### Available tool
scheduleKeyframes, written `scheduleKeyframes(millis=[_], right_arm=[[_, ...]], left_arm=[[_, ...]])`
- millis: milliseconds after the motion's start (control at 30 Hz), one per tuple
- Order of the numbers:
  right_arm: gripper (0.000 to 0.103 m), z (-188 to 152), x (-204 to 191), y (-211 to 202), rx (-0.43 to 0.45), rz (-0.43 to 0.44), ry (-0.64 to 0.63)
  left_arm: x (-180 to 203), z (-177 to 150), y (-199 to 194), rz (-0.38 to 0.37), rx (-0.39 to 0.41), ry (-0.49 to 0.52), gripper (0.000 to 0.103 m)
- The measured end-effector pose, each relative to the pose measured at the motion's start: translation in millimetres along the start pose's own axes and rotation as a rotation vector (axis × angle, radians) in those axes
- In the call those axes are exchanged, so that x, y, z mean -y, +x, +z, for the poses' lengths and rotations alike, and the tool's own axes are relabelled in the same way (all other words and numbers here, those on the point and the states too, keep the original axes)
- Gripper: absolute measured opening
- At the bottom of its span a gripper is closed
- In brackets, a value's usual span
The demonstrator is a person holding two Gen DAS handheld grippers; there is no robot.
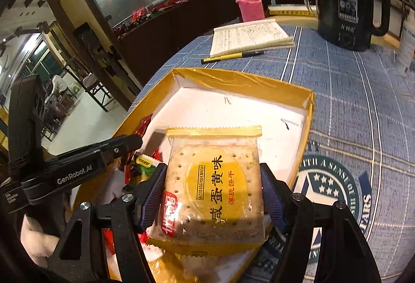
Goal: Organize snacks
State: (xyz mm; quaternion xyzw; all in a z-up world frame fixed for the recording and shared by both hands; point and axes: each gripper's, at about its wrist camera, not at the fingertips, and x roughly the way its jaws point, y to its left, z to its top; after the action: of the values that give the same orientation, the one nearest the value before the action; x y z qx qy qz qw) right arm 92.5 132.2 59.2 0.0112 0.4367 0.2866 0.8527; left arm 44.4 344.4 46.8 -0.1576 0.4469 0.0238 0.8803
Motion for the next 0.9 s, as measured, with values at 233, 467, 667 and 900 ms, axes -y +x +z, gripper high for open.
scheduleKeyframes(millis=[233,467,667,900], right_arm=[[0.071,0.1,0.4,-22.5,0.066,0.024,0.011],[0.071,-25.6,10.7,-68.7,0.103,0.059,0.034],[0.072,-73.6,26.0,-109.6,0.107,0.101,0.031],[0.072,-143.1,48.5,-165.6,0.145,0.034,-0.027]], left_arm=[[13.9,-10.6,-29.8,-0.034,0.073,0.03,0.046],[37.0,-44.2,-80.4,-0.052,0.176,0.081,0.055],[69.4,-86.0,-117.3,-0.066,0.259,0.107,0.074],[105.6,-135.5,-142.2,-0.046,0.316,0.084,0.084]])
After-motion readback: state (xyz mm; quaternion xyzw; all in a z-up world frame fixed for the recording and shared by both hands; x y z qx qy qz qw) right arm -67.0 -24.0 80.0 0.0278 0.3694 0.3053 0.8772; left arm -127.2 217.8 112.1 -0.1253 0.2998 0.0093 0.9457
